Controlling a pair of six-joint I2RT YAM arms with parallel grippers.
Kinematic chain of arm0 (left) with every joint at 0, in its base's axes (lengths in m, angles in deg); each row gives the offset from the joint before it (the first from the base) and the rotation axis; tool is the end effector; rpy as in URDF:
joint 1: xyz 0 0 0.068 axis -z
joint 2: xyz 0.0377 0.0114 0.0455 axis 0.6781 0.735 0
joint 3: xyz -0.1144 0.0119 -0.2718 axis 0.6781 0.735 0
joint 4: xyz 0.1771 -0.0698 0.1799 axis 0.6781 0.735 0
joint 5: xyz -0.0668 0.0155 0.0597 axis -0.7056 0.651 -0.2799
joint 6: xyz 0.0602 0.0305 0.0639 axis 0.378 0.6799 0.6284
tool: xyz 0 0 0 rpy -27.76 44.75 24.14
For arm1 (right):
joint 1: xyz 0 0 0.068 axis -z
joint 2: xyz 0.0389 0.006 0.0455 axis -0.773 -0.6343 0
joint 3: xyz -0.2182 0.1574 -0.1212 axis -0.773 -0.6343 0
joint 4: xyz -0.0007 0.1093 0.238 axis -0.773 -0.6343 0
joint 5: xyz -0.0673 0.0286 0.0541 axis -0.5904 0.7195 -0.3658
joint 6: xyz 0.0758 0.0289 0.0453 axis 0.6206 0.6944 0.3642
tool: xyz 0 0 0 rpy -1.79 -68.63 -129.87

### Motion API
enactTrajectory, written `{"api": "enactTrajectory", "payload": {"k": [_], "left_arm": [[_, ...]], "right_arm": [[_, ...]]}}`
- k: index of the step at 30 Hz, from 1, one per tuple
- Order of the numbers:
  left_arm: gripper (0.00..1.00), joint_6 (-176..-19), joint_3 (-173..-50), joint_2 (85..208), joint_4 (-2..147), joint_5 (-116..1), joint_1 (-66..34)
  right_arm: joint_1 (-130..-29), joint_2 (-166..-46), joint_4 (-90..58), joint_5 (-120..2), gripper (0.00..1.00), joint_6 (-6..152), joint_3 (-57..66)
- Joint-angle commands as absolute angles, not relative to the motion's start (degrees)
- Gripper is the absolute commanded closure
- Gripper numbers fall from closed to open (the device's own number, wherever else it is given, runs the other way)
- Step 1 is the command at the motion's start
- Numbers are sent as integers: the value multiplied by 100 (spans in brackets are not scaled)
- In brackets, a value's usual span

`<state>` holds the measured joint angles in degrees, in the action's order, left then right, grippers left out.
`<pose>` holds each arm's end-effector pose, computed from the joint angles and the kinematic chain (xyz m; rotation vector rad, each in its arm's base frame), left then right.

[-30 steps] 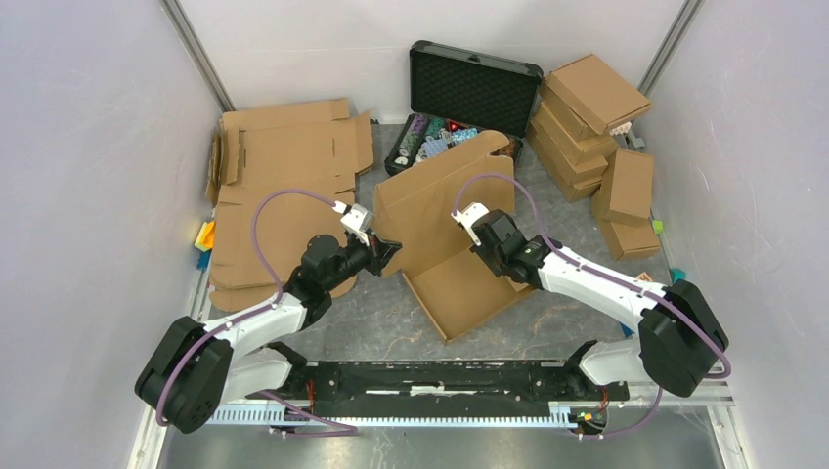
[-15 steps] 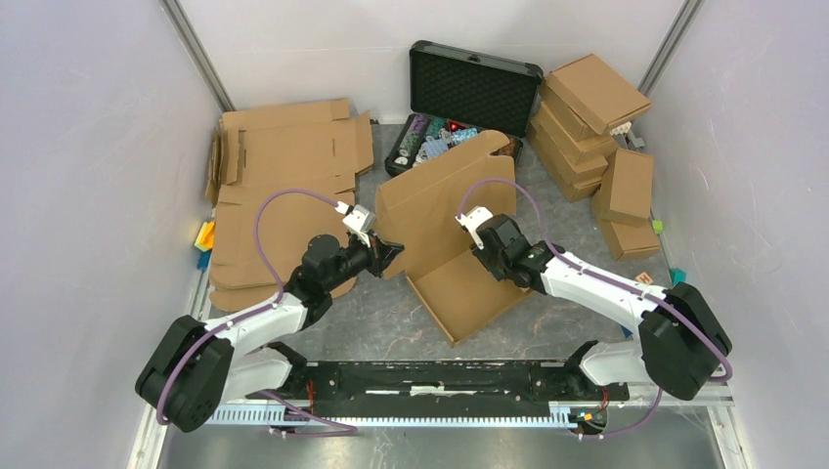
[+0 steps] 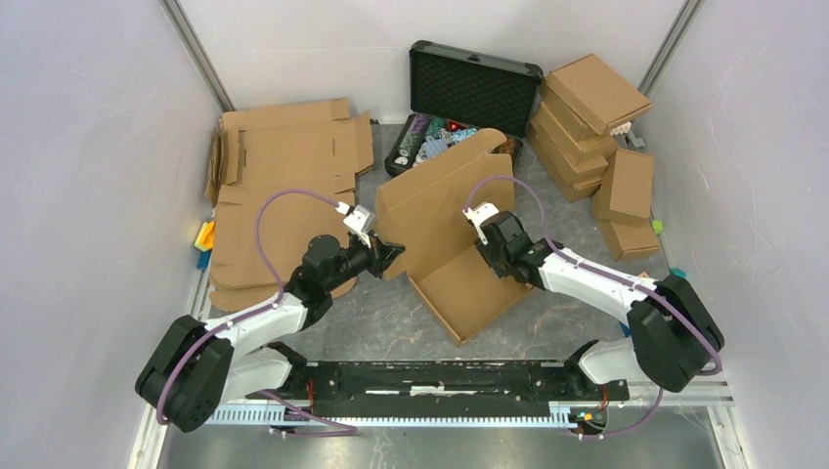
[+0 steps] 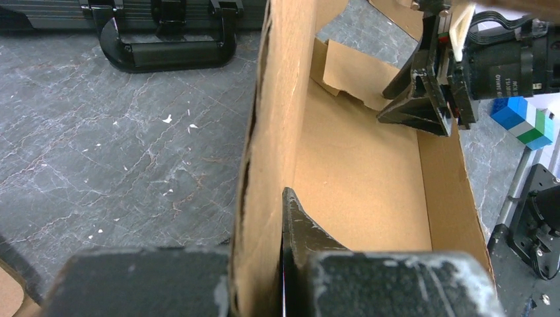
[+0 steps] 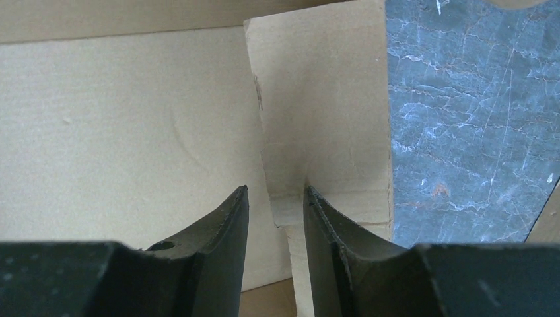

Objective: Fold the paper box

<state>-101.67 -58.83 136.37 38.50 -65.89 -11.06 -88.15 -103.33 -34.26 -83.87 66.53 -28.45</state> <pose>0.2129 -0.1595 0.2131 0.4700 1.7514 -0.8522 0.2412 0.1545 0.1738 -0.6746 2.3733 -0.0910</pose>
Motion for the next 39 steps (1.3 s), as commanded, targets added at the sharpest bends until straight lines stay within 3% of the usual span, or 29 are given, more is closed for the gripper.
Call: {"api": "enactTrajectory", "payload": {"k": [1, 20, 27, 39], "left_arm": [[98, -10166, -5912, 13654, 3677, -6681, -1088], [98, -10148, -5964, 13745, 3680, -6854, -1088], [98, -10157, -5973, 13760, 3680, -6863, -1088], [98, -10149, -5964, 13749, 3679, -6866, -1087]], "right_arm": [[-8647, -10584, -3308, -8581, 58, 6910, -2977], [-8143, -10755, -2961, -8173, 56, 7024, -3171], [-7937, -10715, -2889, -7976, 65, 7065, -3379], [-7805, -10553, -2857, -7578, 66, 7158, -3333]]}}
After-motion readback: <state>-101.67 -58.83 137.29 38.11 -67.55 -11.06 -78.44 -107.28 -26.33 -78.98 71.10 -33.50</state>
